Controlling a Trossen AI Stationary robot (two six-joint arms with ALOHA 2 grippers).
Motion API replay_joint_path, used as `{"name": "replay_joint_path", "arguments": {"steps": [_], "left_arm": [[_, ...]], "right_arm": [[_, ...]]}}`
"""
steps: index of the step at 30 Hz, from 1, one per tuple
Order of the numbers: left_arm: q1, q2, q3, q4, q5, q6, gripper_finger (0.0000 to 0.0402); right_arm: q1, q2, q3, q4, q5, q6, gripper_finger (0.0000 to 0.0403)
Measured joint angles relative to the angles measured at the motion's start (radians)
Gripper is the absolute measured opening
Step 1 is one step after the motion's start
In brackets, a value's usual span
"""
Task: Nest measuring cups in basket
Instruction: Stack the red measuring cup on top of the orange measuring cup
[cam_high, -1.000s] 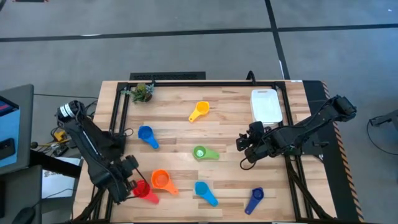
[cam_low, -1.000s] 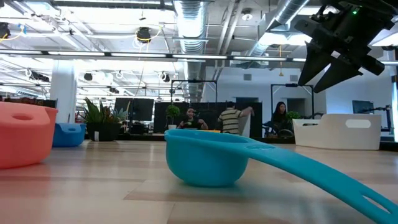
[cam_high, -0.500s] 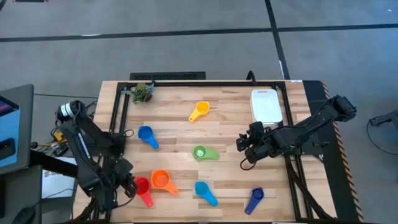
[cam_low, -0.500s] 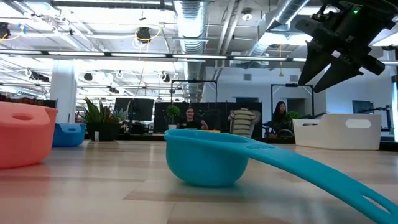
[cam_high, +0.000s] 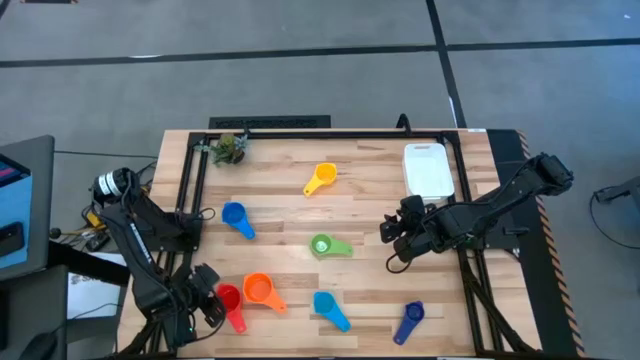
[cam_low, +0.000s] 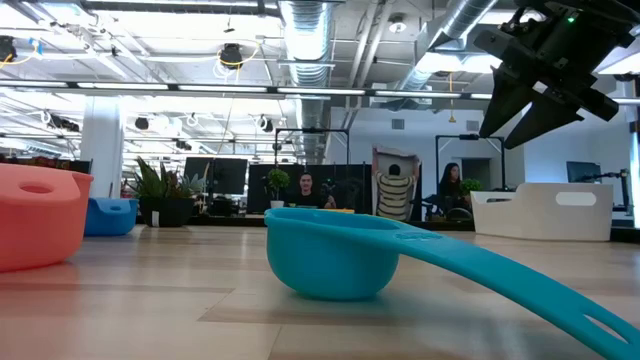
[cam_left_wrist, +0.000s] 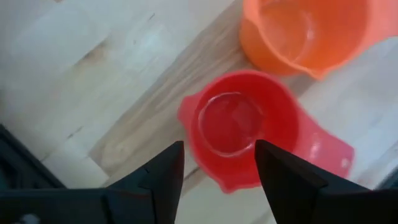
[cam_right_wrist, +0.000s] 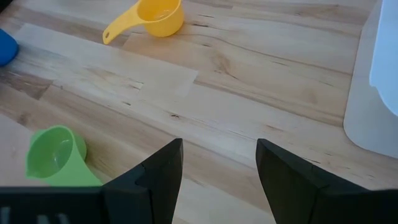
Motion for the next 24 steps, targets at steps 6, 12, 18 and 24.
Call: {"name": "replay_joint_path", "arguments": {"steps": [6, 12, 18, 24], "left_arm": [[0.000, 0.040, -0.031, 0.005, 0.054, -0.050, 0.0162], [0.006, 0.069, -0.038, 0.053, 0.055, -0.039, 0.0132], [0.027, 0.080, -0.039, 0.051, 0.056, -0.037, 0.0068], [0.050, 0.079, -0.038, 0.043, 0.056, 0.004, 0.0007]], "right_arm": [[0.001, 0.000, 0.000, -0.004, -0.001, -0.001, 0.0225], [0.001, 0.000, 0.000, -0.004, -0.002, -0.001, 0.0225], [0.001, 0.000, 0.000, -0.003, -0.002, -0.001, 0.0225], [0.001, 0.000, 0.000, -0.003, -0.005, -0.017, 0.0225]]}}
